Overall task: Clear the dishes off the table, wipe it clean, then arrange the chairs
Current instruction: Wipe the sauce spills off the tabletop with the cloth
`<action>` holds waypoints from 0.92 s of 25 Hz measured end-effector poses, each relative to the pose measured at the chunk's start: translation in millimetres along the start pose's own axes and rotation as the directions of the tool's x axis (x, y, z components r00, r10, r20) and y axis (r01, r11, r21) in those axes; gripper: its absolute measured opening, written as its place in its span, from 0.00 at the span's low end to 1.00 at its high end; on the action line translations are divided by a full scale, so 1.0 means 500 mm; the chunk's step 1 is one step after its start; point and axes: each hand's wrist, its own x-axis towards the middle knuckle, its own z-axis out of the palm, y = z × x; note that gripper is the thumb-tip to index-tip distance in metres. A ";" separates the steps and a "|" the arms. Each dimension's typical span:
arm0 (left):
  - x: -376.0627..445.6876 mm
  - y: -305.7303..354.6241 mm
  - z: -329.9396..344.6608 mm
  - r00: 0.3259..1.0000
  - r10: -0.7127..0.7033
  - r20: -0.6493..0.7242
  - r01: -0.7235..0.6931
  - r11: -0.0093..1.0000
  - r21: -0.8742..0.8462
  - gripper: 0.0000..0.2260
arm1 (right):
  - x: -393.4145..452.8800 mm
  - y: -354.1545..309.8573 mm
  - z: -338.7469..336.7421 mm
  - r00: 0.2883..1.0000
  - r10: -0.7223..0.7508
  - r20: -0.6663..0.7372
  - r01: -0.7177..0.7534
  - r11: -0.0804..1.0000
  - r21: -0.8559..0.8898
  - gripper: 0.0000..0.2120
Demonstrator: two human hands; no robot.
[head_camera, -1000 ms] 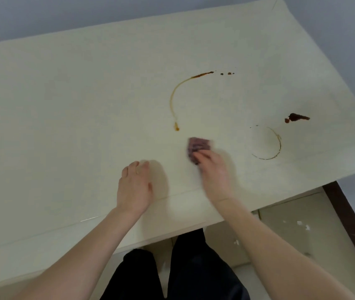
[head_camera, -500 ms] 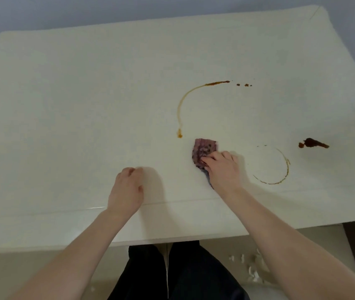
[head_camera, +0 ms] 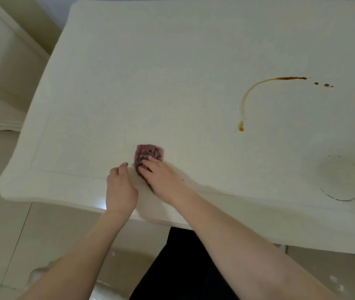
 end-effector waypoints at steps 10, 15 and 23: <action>0.062 -0.084 -0.048 0.997 0.063 -0.033 -0.068 0.980 -0.188 0.28 | -0.019 0.062 -0.064 0.848 0.260 -0.462 -0.312 0.949 -0.039 0.16; 0.079 -0.062 -0.054 0.990 0.132 -0.052 -0.140 0.972 -0.191 0.23 | 0.084 -0.066 0.036 0.998 0.056 -0.038 -0.058 0.996 -0.070 0.17; 0.067 0.070 0.010 0.920 0.386 0.065 -0.374 0.916 -0.144 0.22 | -0.148 0.203 -0.146 0.836 0.457 -0.303 -0.489 0.872 -0.035 0.17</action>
